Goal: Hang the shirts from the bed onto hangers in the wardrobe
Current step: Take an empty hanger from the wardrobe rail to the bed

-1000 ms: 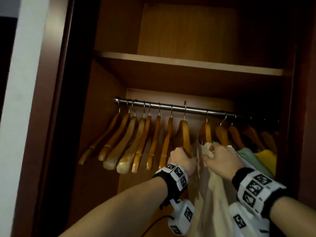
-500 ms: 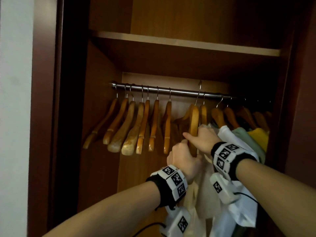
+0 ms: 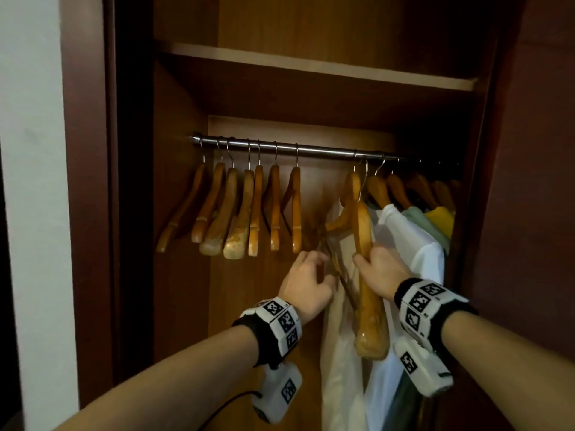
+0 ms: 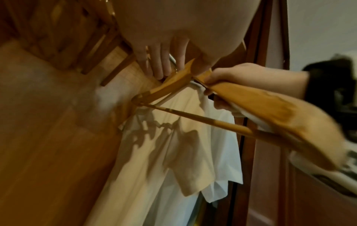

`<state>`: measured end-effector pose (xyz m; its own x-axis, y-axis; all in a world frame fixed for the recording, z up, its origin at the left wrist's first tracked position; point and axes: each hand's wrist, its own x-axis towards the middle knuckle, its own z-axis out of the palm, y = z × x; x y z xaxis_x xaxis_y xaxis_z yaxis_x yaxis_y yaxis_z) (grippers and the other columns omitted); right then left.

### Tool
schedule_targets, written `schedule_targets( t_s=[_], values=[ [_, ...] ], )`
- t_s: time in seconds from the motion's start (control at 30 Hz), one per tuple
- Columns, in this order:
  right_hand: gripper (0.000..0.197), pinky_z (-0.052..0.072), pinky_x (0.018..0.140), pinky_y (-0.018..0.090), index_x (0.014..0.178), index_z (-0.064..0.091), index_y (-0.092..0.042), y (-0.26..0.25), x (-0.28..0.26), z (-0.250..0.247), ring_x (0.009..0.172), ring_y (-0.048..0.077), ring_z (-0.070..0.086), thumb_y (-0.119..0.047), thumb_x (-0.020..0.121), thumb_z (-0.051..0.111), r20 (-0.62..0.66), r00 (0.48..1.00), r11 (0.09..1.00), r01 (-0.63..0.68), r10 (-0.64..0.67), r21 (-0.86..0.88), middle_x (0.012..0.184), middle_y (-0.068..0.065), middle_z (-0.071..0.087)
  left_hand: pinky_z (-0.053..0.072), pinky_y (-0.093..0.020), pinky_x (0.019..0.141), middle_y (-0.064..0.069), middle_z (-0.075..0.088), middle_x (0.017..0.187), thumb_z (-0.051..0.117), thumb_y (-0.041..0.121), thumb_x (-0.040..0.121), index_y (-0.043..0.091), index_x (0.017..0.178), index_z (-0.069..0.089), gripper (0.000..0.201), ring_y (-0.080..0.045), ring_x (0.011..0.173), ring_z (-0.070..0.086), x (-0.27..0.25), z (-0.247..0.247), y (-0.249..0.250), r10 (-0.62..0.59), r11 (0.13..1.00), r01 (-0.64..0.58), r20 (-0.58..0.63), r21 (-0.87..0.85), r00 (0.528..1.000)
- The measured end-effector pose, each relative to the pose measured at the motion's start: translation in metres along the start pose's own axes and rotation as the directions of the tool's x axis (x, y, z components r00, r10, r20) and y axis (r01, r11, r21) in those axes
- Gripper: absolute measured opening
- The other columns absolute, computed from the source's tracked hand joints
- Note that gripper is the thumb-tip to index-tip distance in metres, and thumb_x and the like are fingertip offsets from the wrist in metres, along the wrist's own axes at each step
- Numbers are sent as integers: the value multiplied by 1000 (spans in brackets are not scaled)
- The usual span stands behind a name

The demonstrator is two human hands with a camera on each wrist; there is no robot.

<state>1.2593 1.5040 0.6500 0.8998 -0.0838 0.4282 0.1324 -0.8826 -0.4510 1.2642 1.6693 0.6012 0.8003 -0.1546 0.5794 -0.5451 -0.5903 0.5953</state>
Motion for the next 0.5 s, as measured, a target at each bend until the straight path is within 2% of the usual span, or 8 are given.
schedule_targets(
  t_s=[0.1,0.2,0.27,0.37,0.4,0.43,0.5],
  values=[
    [29,52,77,39,96,53,-12,24,-30,-14,80,26,61,-40,100,45,33,998,998,60,-60,-14,84,5,61,37,-22,100,4,42,133,63,28,89,21,138,43,54,-15,125,46,-5,0,11,-10,998,9,6,65,1000],
    [27,47,70,34,99,44,-11,46,-69,-41,76,22,59,-38,102,42,91,987,988,140,-133,-72,85,4,60,35,-25,109,2,37,141,69,29,86,19,146,33,71,-16,134,39,-8,2,37,14,997,-13,-9,80,1000],
    [25,47,64,35,100,41,-14,62,-103,-63,69,21,60,-39,103,40,146,978,981,164,-148,-106,82,3,61,31,-30,115,-1,31,149,71,30,84,17,150,25,82,-19,140,32,-12,10,60,48,992,-46,-16,115,999],
    [22,50,67,40,96,38,-24,90,-164,-97,67,21,61,-45,103,36,240,957,950,219,-164,-221,77,-2,60,24,-42,120,-3,21,158,75,36,79,19,153,17,96,-24,147,19,-28,35,104,92,973,-86,-17,213,996],
    [22,51,68,41,97,37,-26,103,-184,-107,66,20,60,-47,103,34,274,948,939,233,-162,-253,75,-3,59,24,-44,119,-3,25,156,76,36,76,22,151,22,93,-25,147,21,-38,46,120,104,967,-99,-13,233,994],
    [22,51,68,41,98,37,-27,117,-205,-119,64,17,59,-48,103,33,301,943,938,227,-144,-262,74,-4,59,28,-44,117,-4,37,149,76,36,74,25,145,32,84,-26,142,30,-50,60,136,115,965,-113,6,238,993],
    [22,50,66,37,100,39,-28,144,-247,-147,61,12,57,-50,103,33,337,938,952,172,-80,-253,72,-5,58,46,-41,98,-1,63,115,71,35,72,30,117,50,50,-26,114,57,-80,90,169,111,971,-123,69,203,991]
  ],
)
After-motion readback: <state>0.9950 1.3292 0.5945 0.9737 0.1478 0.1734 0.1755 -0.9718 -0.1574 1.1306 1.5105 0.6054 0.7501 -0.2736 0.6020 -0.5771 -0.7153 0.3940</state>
